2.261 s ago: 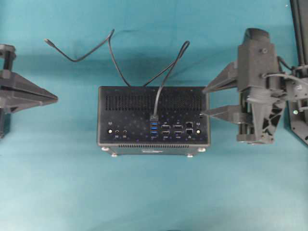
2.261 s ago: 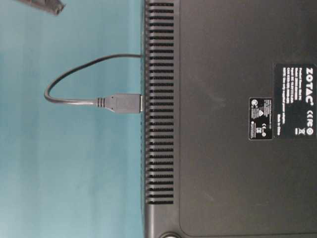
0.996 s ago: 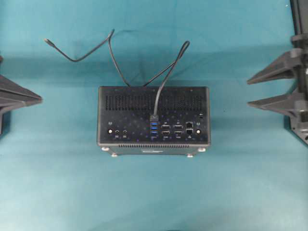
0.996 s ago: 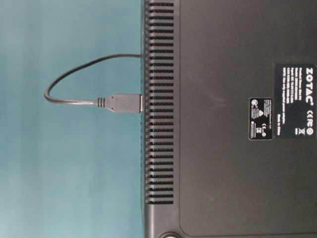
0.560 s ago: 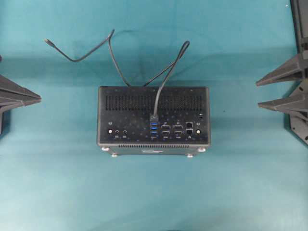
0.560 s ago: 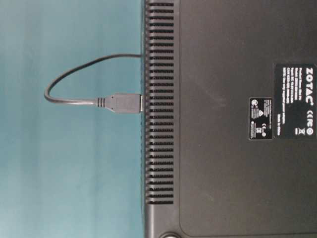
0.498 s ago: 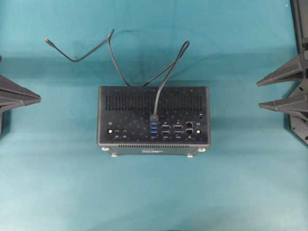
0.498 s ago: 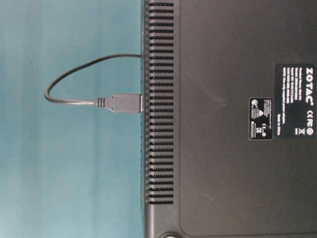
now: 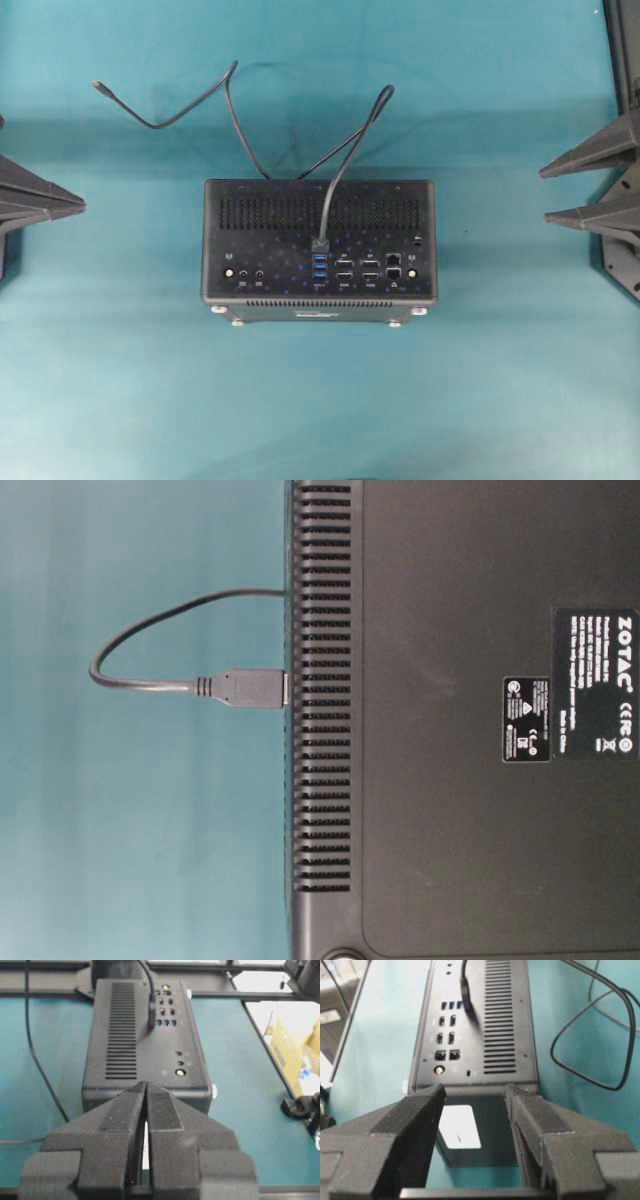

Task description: Insert the USB into the PC box with both arms.

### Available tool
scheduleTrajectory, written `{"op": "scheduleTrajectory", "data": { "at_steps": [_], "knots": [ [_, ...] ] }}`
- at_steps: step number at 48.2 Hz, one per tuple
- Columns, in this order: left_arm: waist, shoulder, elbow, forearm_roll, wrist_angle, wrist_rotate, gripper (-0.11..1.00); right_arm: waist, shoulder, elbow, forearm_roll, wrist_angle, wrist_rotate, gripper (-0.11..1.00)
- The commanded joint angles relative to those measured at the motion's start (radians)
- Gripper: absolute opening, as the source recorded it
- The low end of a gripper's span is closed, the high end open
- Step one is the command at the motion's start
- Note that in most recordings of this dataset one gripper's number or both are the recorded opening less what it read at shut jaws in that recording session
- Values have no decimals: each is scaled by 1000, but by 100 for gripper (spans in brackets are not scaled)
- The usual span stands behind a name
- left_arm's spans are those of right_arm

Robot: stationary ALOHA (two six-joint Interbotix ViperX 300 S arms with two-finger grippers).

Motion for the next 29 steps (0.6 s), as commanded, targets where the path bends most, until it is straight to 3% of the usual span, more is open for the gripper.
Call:
{"op": "scheduleTrajectory", "data": {
  "at_steps": [1,29],
  "knots": [
    [-2,8,-26,0,-5,-2,0,3,5,-9,2,-12,12,57],
    [-2,8,-20,0,-5,-6,0,2,0,-3,2,-12,12,57]
  ]
}}
